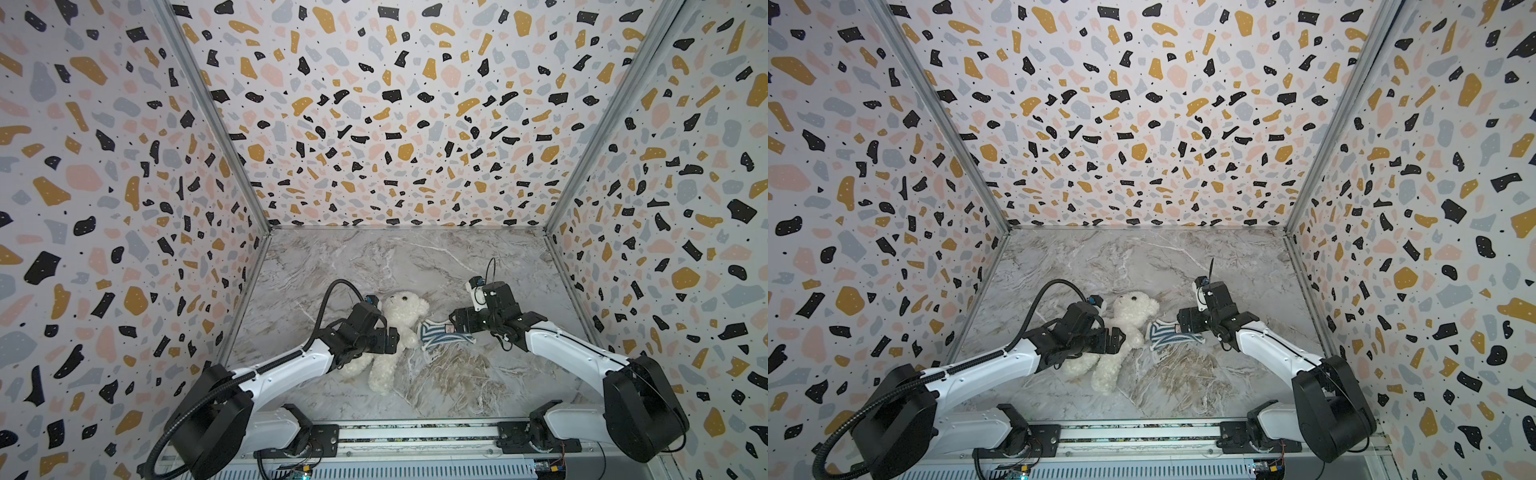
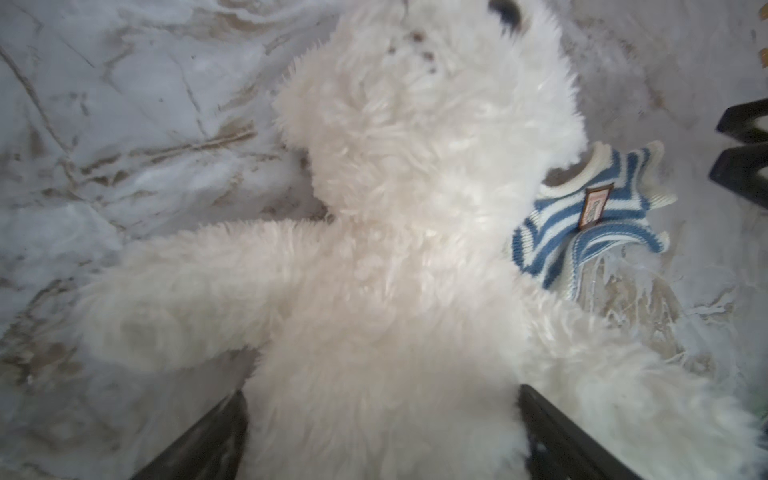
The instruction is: Dress the teddy bear
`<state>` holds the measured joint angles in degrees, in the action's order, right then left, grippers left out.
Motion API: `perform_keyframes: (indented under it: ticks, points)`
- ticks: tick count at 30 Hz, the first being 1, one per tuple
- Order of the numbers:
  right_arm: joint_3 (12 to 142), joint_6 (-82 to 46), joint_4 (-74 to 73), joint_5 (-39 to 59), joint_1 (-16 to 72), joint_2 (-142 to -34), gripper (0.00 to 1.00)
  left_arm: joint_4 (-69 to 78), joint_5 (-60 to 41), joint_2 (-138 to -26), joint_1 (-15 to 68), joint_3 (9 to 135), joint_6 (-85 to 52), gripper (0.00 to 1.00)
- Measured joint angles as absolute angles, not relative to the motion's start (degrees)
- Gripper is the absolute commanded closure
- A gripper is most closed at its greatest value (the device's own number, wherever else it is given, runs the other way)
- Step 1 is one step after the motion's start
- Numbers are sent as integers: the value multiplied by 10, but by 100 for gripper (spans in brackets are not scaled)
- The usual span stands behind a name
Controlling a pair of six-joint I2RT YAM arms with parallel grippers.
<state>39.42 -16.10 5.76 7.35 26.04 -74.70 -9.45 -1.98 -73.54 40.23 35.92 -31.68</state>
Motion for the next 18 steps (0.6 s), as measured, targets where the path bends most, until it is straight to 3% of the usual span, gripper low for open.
perform_keyframes:
  ticks: [4,10,18]
  points:
    - [402,-150,58,81,260,-751,3,-86,-18,-765,410,363,-310,7]
    - [416,-131,61,94,263,-779,5,-66,-14,-796,423,363,-305,36]
    - [438,-112,71,97,290,-818,6,-50,-12,-794,426,363,-303,81]
